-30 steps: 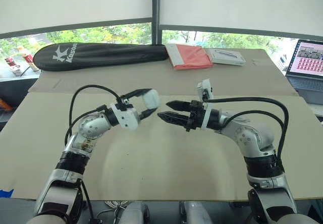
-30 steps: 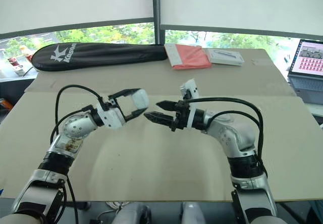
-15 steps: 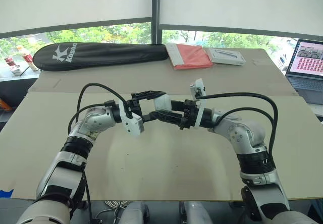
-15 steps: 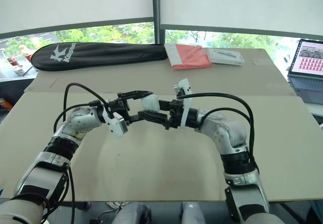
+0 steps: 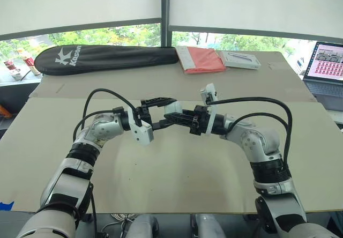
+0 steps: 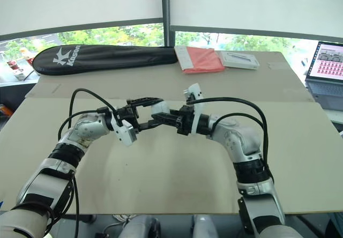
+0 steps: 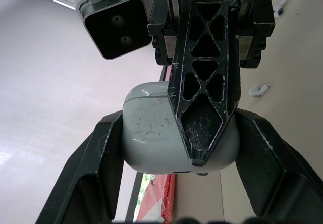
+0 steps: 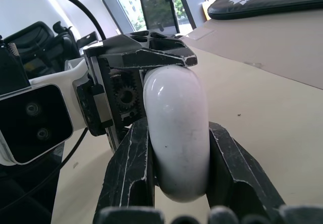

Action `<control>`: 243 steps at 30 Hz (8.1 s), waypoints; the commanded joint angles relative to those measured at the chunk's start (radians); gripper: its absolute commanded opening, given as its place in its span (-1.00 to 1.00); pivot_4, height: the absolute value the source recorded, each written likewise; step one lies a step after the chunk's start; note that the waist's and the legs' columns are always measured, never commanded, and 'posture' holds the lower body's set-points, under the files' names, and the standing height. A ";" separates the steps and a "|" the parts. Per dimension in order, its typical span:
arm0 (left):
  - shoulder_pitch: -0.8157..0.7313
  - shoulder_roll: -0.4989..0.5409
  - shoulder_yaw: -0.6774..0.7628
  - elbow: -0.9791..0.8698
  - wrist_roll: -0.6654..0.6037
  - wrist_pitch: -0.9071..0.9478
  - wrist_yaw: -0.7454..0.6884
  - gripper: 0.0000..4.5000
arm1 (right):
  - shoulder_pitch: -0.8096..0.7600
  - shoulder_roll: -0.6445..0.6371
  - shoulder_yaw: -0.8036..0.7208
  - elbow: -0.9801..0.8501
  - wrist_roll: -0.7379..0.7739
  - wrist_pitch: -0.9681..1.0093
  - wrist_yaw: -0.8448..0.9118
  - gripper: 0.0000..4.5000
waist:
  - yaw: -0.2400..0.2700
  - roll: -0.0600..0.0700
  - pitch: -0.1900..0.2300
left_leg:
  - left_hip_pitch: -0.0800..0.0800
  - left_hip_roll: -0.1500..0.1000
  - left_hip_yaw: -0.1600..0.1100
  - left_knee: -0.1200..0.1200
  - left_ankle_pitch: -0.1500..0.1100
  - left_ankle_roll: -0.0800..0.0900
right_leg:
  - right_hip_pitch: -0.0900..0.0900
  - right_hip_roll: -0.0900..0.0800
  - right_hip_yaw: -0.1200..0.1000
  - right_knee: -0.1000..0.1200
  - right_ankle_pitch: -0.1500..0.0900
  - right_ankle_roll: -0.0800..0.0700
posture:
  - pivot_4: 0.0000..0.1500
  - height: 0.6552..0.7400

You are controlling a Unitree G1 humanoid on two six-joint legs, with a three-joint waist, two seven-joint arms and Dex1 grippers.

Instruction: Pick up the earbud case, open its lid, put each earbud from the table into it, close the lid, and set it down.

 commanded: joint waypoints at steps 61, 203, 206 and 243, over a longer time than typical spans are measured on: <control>-0.130 0.024 0.040 -0.233 -0.286 0.985 -0.625 -0.78 | -0.156 -0.075 0.321 0.164 -0.846 -0.732 0.055 -0.63 | -0.011 0.000 0.000 | -0.001 0.000 0.004 0.000 0.002 -0.003 | 0.000 0.003 0.001 0.000 -0.001 0.001 | 1.00 1.00; 0.269 -0.177 0.370 -0.711 -0.592 1.479 -0.085 -0.78 | 0.259 0.136 -0.119 0.041 -0.518 -0.287 -0.716 0.99 | -0.011 0.000 0.000 | 0.002 -0.001 -0.003 -0.001 0.002 -0.003 | 0.000 0.003 0.004 0.000 0.000 0.000 | 1.00 1.00; 0.264 -0.171 0.374 -0.706 -0.592 1.475 -0.081 -0.78 | 0.251 0.155 -0.133 0.079 -0.513 -0.276 -0.730 0.99 | -0.011 0.000 0.000 | 0.001 -0.001 -0.003 -0.001 0.002 -0.003 | 0.000 0.003 0.004 0.000 0.000 0.000 | 1.00 1.00; 0.445 -0.192 0.412 -0.797 -0.601 1.423 0.016 -0.78 | 0.539 -1.033 -0.108 0.096 -0.431 -0.578 0.615 -0.85 | 0.005 -0.001 0.001 | 0.006 0.000 -0.001 0.001 0.000 0.000 | 0.003 0.002 0.005 -0.002 -0.003 -0.001 | 1.00 1.00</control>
